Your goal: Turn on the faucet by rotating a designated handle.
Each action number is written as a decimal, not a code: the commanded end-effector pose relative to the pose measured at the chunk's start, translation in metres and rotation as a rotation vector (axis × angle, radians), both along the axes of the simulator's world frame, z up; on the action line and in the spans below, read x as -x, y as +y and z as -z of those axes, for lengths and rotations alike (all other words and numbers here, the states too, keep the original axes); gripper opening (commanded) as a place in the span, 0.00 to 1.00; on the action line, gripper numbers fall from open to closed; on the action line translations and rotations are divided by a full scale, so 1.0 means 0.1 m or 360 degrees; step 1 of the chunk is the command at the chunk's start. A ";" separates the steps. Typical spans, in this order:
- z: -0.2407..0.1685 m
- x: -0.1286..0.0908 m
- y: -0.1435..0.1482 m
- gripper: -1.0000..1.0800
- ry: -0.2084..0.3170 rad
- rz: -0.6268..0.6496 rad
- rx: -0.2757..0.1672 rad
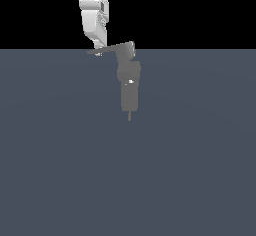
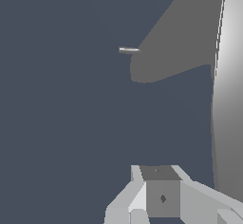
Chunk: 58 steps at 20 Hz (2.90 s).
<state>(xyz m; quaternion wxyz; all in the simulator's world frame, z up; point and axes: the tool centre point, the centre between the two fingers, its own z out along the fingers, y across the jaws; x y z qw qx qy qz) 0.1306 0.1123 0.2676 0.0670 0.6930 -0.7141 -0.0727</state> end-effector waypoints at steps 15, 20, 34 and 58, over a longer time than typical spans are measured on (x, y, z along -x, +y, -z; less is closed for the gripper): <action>0.03 0.09 0.04 0.00 0.0001 0.0028 0.0015; 0.01 0.19 0.05 0.00 0.0001 0.0028 0.0015; -0.04 0.47 0.07 0.00 0.0001 0.0028 0.0015; -0.10 0.97 0.05 0.00 0.0006 0.0037 0.0023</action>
